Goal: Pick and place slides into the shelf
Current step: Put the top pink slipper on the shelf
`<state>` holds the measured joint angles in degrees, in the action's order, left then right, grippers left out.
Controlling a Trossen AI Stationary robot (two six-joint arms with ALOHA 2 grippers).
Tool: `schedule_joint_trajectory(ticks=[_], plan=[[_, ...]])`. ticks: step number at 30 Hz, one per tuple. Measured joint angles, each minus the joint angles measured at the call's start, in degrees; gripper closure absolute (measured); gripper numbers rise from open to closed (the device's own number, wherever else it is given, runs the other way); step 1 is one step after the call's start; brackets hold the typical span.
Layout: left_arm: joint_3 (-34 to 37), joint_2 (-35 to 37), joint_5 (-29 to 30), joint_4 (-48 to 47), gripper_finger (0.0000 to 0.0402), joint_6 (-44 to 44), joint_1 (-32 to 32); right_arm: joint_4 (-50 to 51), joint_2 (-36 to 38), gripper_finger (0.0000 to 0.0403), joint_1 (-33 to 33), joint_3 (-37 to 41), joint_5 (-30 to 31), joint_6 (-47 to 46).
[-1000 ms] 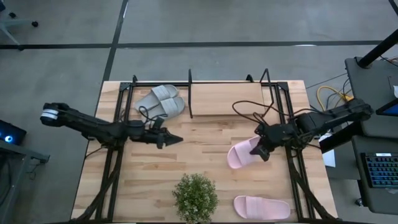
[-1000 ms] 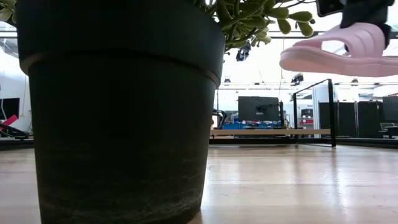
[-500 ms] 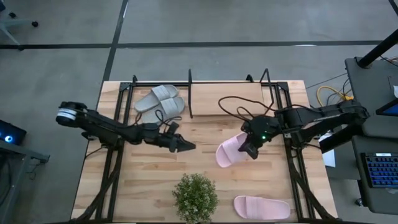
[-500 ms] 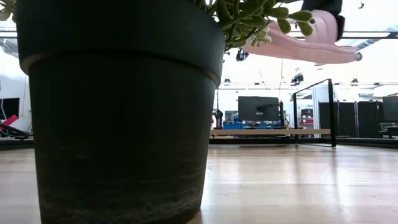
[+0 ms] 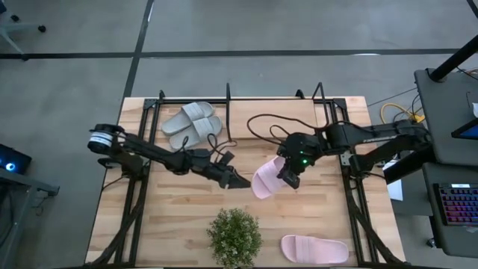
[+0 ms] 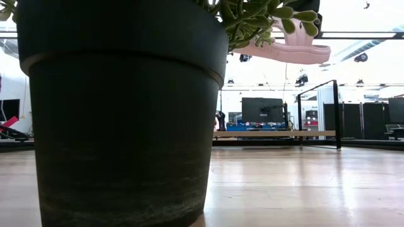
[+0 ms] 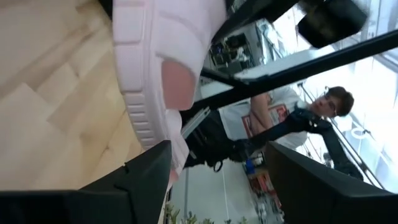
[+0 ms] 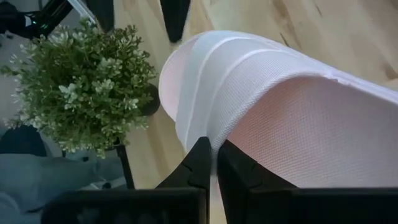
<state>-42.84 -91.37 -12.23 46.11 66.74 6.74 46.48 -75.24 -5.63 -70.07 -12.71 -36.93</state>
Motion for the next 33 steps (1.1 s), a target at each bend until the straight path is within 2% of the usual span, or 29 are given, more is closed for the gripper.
schedule_joint_trajectory(ticks=[10,33], plan=[[-2.0,-3.8,-1.6,0.2,0.0157,0.2,-0.2,-0.3,0.4,0.0394,0.7,-0.3,-1.5,0.8],[-2.3,-3.4,-3.8,-3.8,0.0157,-1.3,-3.7,-0.5,0.8,0.0394,1.8,-0.3,-1.4,1.1]])
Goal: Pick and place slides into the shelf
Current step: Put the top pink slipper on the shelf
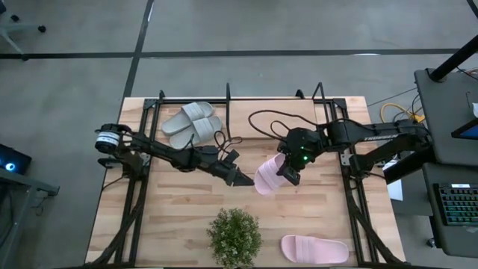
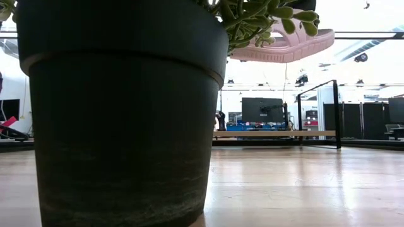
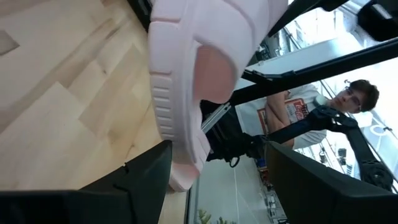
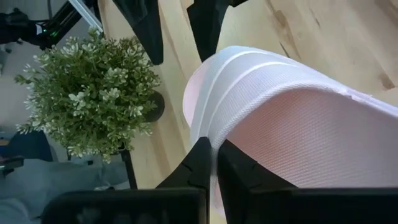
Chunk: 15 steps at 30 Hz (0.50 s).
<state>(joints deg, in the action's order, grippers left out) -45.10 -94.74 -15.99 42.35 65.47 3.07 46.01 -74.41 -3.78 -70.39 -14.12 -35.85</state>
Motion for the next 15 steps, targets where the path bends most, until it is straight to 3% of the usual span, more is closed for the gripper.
schedule_joint_trajectory(ticks=[15], plan=[[-1.2,0.0,-1.7,-2.3,0.0157,-0.5,-1.0,-0.8,0.0,0.0394,0.8,0.0,-1.5,0.6]])
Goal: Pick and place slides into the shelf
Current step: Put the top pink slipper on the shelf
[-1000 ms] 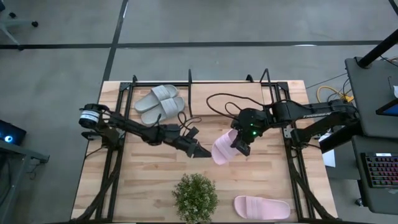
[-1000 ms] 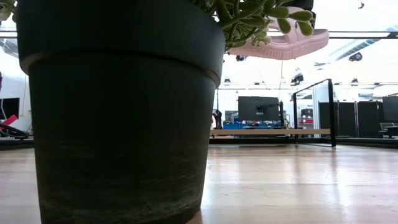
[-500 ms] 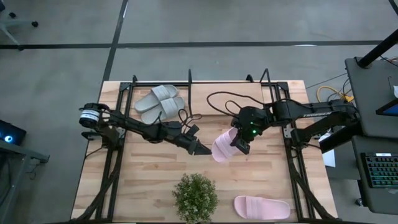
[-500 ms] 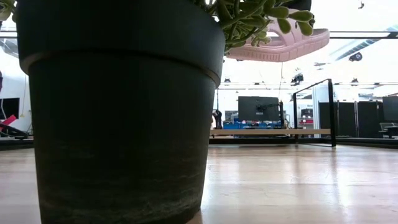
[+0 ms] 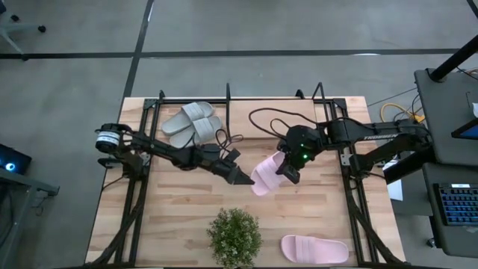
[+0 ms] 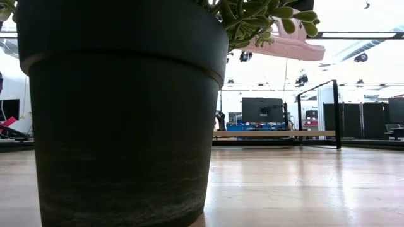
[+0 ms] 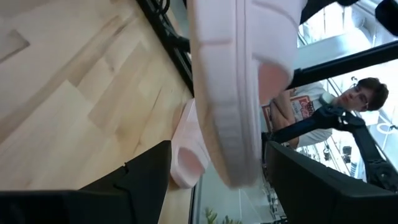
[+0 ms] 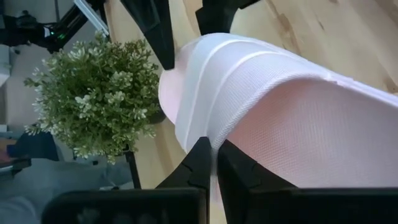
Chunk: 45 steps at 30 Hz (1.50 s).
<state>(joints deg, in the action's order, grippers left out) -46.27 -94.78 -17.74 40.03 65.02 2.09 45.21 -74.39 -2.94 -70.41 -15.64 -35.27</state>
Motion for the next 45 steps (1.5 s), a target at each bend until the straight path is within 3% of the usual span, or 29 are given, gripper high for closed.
schedule_joint_trajectory(ticks=[14,18,25,27,45], plan=[[-1.5,0.0,0.0,0.0,0.0171,-0.9,-0.9,-4.0,-0.4,0.0394,0.4,-0.2,0.6,-0.2],[-1.5,0.0,-0.3,0.0,0.0221,-0.9,-0.9,-4.0,-0.4,0.0394,0.6,-0.1,0.7,-0.2],[-1.5,-0.1,0.0,-0.5,0.0361,-0.9,-1.0,-4.4,-0.4,0.0394,1.0,-0.1,0.6,-0.2],[-1.4,-0.1,0.3,-0.5,0.0382,-0.9,-1.0,-4.2,-0.4,0.0394,1.0,-0.2,0.6,-0.3],[-1.1,0.0,4.8,0.0,0.0383,1.3,-1.3,-5.1,-0.3,0.0370,1.1,-0.2,3.9,1.1]])
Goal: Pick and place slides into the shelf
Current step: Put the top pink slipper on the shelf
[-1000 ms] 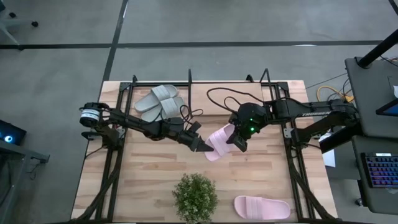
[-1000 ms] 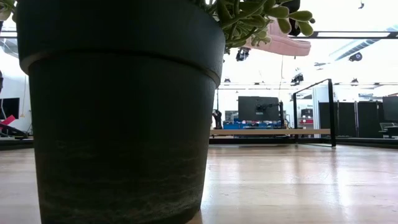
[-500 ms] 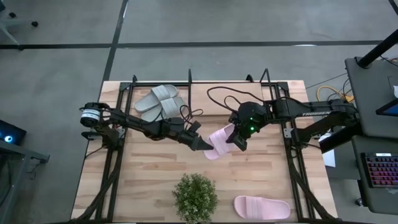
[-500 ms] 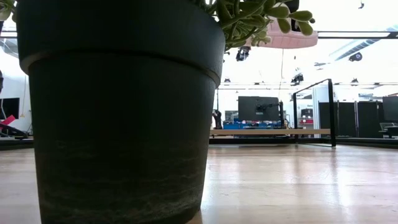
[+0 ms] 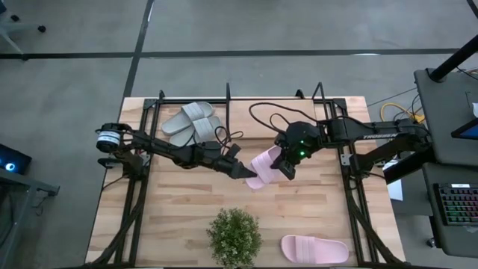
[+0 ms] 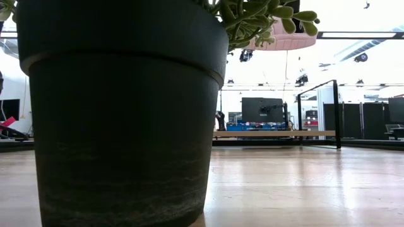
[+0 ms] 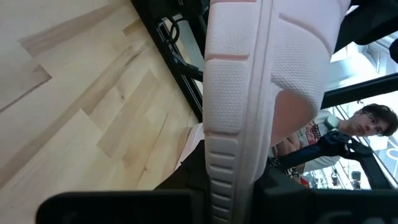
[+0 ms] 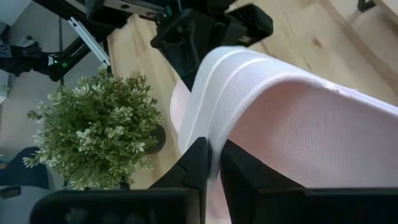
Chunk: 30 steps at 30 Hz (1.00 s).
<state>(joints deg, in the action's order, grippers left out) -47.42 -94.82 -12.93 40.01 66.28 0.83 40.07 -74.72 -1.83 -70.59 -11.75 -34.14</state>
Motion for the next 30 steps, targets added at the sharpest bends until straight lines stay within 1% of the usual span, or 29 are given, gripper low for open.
schedule_joint_trajectory(ticks=[5,8,11,15,22,26,30], plan=[[0.0,0.0,0.7,0.2,0.0383,2.0,-0.1,-0.7,0.0,0.0356,0.1,-0.4,0.4,0.1],[0.0,0.0,1.2,0.5,0.0383,2.0,-0.1,-1.5,0.0,0.0341,0.1,-0.4,0.5,0.0],[0.0,0.0,1.5,0.5,0.0383,2.0,-0.1,-1.6,0.0,0.0315,0.3,-0.4,0.4,-0.9],[0.0,0.0,3.5,0.5,0.0383,2.4,-0.1,-1.6,0.0,0.0273,0.5,-0.4,0.5,-2.1],[0.1,0.1,9.1,0.5,0.0383,5.4,0.0,-1.4,0.3,0.0205,2.4,-0.4,2.8,-1.8],[0.4,0.1,10.8,0.3,0.0384,6.1,0.4,-1.4,0.4,0.0183,4.6,-0.4,2.8,-1.8],[1.2,0.1,12.4,0.0,0.0384,8.2,0.7,-1.3,0.5,0.0170,6.6,-0.4,2.9,-1.8]])
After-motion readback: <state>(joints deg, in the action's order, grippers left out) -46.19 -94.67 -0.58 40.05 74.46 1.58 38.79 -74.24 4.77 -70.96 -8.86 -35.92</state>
